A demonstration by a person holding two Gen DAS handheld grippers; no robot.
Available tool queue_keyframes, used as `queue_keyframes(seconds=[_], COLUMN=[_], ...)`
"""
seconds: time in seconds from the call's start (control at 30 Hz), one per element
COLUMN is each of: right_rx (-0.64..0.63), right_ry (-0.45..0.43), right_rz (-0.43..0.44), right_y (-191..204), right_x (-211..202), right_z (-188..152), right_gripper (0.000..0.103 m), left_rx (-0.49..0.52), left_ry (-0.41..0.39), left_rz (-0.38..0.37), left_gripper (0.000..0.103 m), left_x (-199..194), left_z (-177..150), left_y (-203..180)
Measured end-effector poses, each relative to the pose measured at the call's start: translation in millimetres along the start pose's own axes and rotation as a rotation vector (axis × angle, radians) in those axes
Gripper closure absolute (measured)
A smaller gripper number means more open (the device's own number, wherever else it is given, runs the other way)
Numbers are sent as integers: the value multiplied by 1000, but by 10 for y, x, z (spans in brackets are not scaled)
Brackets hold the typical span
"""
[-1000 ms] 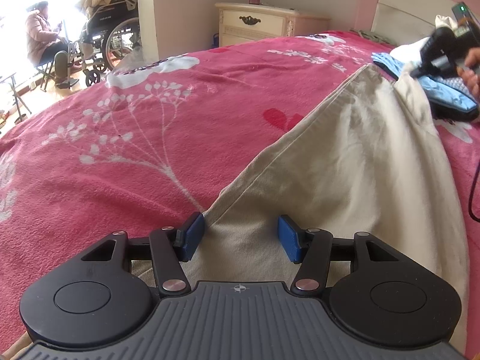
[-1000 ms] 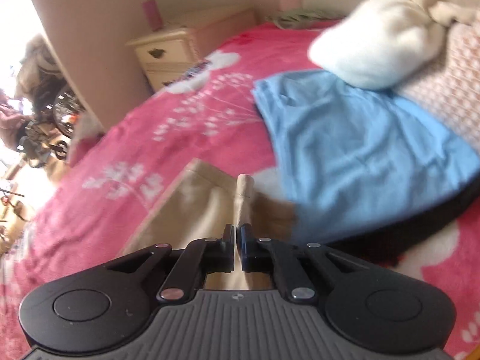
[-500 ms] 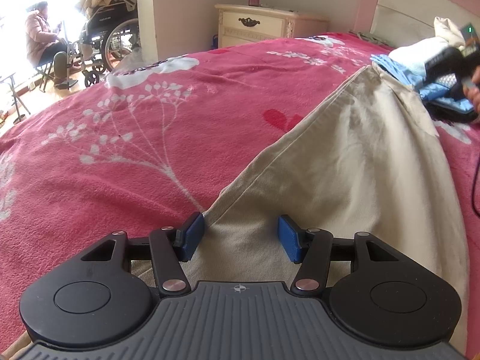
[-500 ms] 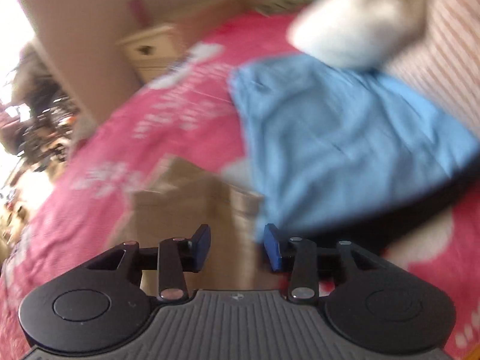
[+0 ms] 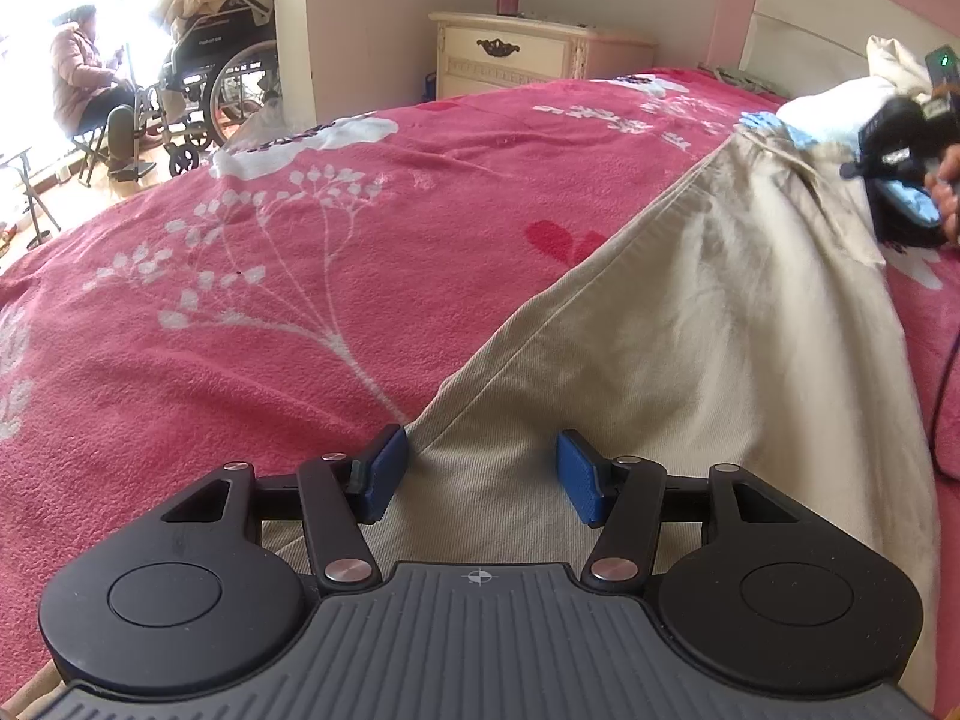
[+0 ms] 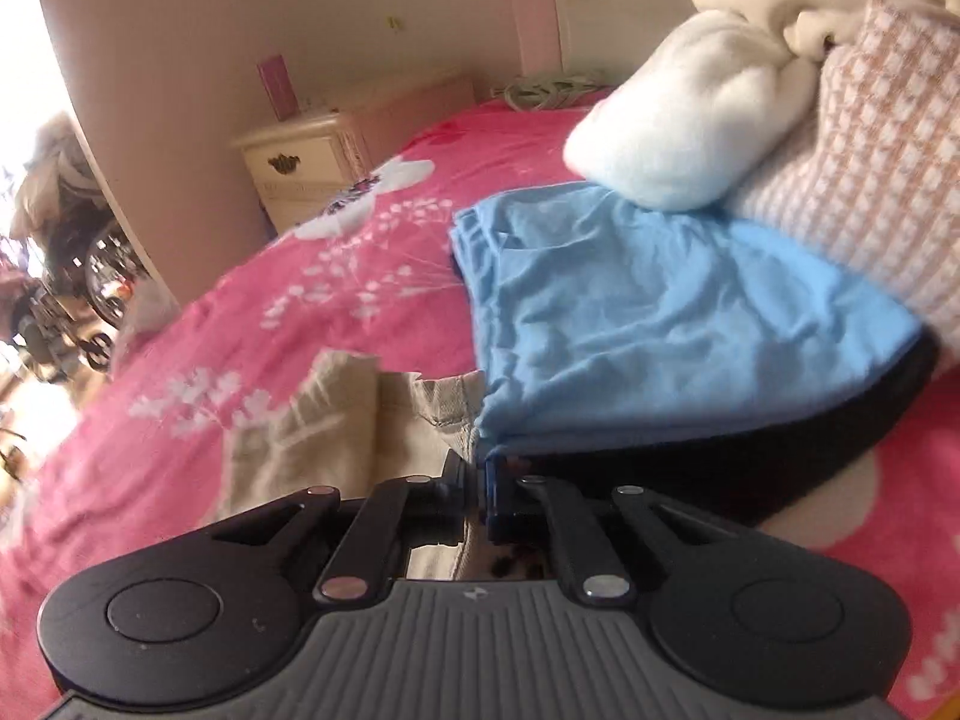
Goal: Fold clothes
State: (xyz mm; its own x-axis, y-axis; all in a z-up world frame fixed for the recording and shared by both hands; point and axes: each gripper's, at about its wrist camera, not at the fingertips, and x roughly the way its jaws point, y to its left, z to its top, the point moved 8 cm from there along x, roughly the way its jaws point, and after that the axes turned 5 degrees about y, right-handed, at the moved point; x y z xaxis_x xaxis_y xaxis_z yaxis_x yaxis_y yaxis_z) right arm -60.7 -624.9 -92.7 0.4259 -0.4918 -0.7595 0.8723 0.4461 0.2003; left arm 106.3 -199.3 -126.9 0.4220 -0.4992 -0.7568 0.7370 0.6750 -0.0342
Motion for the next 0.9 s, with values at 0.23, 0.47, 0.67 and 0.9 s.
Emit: queue_keyframes(seconds=[0.23, 0.47, 0.67, 0.9], right_rx=[17, 43, -173, -349], right_ry=[38, -68, -29, 4], right_rz=[-61, 15, 39, 21], right_y=[-191, -65, 456, 845], right_x=[172, -166, -50, 133], right_z=[-88, 13, -89, -216], right_gripper=[89, 67, 65, 103], left_rx=[6, 7, 6, 6], left_ry=[3, 1, 4, 2], left_rz=[-3, 0, 5, 7], left_gripper=[47, 47, 47, 47], left_x=[0, -1, 2, 1], left_z=[5, -1, 2, -5], left_y=[0, -11, -13, -12])
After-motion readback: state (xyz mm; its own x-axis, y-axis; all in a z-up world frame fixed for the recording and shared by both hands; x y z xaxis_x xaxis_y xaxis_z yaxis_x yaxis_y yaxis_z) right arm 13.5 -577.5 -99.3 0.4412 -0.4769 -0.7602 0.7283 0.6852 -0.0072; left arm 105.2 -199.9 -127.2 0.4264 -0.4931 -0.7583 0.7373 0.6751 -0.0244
